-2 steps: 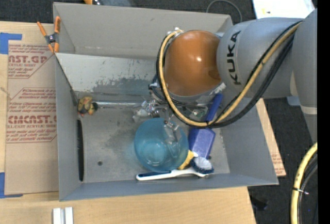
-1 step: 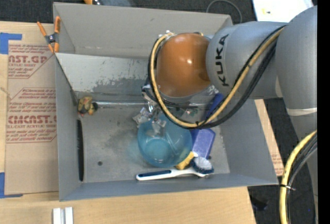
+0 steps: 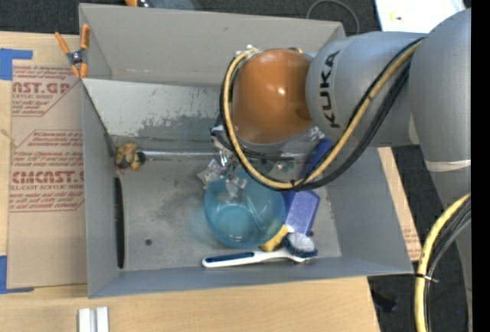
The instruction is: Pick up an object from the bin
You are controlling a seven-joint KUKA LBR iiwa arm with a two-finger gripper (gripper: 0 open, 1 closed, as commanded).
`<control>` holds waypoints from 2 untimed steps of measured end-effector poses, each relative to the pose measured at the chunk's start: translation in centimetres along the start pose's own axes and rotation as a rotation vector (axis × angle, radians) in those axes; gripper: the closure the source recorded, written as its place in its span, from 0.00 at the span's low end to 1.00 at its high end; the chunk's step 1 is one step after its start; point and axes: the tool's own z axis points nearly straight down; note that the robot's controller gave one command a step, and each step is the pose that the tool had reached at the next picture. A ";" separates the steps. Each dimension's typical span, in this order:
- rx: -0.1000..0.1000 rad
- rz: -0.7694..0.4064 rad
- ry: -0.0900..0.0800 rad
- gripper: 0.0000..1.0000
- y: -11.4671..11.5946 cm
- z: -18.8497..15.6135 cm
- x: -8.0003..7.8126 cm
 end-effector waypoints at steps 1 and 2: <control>-0.003 0.022 0.004 1.00 0.6 -7.4 0.6; -0.003 -0.012 0.002 1.00 -0.5 -13.0 2.5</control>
Offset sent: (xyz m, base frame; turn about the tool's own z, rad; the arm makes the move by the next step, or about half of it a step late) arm -0.0156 -0.0235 0.1258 -0.0152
